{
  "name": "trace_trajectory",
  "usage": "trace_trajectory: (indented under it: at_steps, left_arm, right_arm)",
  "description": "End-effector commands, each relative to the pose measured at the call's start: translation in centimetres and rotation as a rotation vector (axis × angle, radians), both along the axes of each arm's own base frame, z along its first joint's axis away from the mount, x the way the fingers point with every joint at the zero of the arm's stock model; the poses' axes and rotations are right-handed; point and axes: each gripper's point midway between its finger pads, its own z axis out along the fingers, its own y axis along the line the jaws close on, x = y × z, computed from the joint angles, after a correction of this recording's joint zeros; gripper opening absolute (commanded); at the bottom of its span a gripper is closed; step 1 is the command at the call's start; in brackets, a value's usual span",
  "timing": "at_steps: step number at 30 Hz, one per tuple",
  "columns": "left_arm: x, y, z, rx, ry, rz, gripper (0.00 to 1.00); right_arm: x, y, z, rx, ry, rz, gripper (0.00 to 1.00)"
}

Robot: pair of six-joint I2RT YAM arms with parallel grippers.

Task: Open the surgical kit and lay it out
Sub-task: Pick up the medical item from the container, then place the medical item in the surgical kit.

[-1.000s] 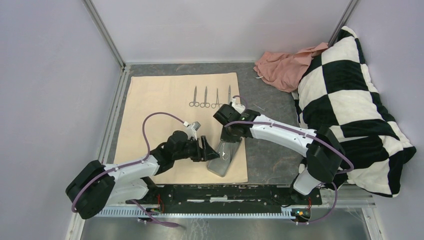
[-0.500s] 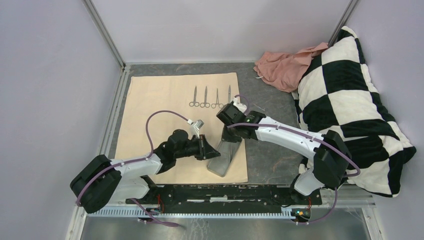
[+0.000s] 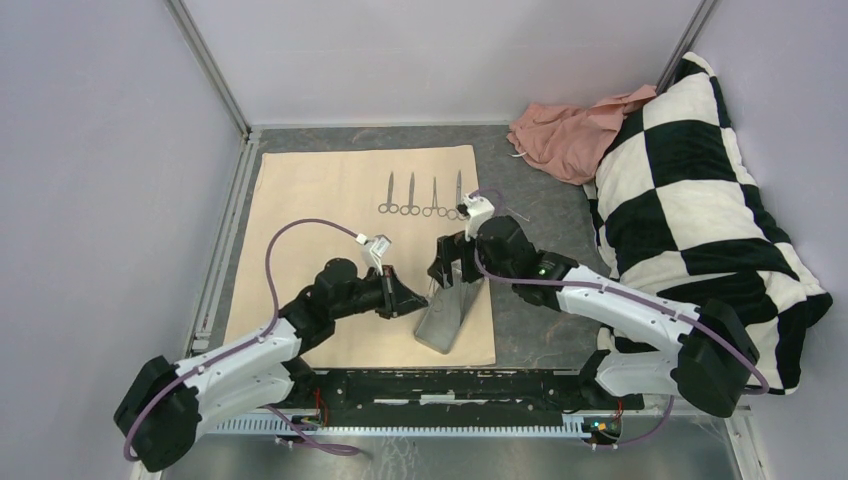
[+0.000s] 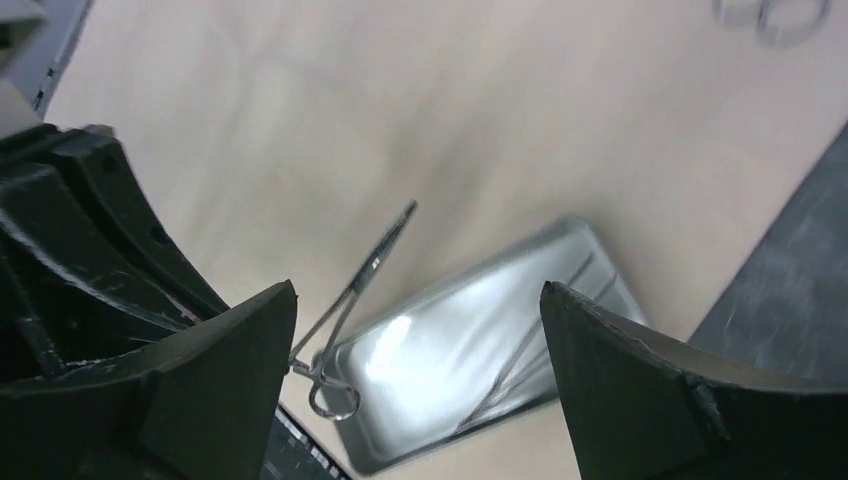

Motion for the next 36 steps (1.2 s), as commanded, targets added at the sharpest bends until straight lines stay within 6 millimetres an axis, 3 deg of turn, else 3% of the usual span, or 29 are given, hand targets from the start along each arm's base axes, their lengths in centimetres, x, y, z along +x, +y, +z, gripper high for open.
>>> trace_trajectory:
  at_steps: [1,7,11,13,15,17,19,21,26,29,36]
  left_arm:
    - [2.2,2.1,2.5,0.068,-0.116,0.065,0.02]
    - [5.0,5.0,6.6,0.067,-0.137,0.091,0.02]
    - [6.2,6.5,8.3,0.06,-0.175,0.061,0.02]
    - [6.3,6.7,9.0,0.008,-0.172,0.019,0.02]
    - [6.3,6.7,9.2,-0.033,-0.179,-0.023,0.02]
    - [5.9,6.7,9.4,-0.04,-0.205,-0.069,0.02]
    - [5.3,6.5,9.9,-0.067,-0.229,-0.114,0.02]
    - [5.3,6.4,10.4,-0.083,-0.243,-0.135,0.02]
    - [6.4,6.3,10.2,-0.064,-0.232,-0.134,0.02]
    - [7.0,6.3,10.2,-0.066,-0.229,-0.126,0.02]
    - [7.4,5.8,10.8,-0.115,-0.246,-0.139,0.02]
  right_arm:
    - [5.6,3.8,11.9,0.098,-0.513,0.149,0.98]
    - [9.3,5.1,20.3,0.291,-0.722,0.174,0.98]
    - [12.3,4.6,22.7,0.467,-0.636,0.148,0.98]
    - [12.5,5.5,21.8,0.535,-0.544,0.241,0.98]
    - [11.5,6.5,20.6,0.602,-0.45,0.405,0.95]
    - [9.3,6.4,19.7,0.736,-0.371,0.538,0.8]
    - [7.3,5.4,20.2,0.871,-0.341,0.607,0.76]
    - [7.2,5.1,19.3,0.882,-0.337,0.624,0.75]
    - [7.2,5.7,14.5,0.792,-0.301,0.631,0.79]
    - [6.9,5.8,12.9,0.787,-0.283,0.645,0.8]
    - [5.2,6.4,13.6,0.905,-0.254,0.733,0.64]
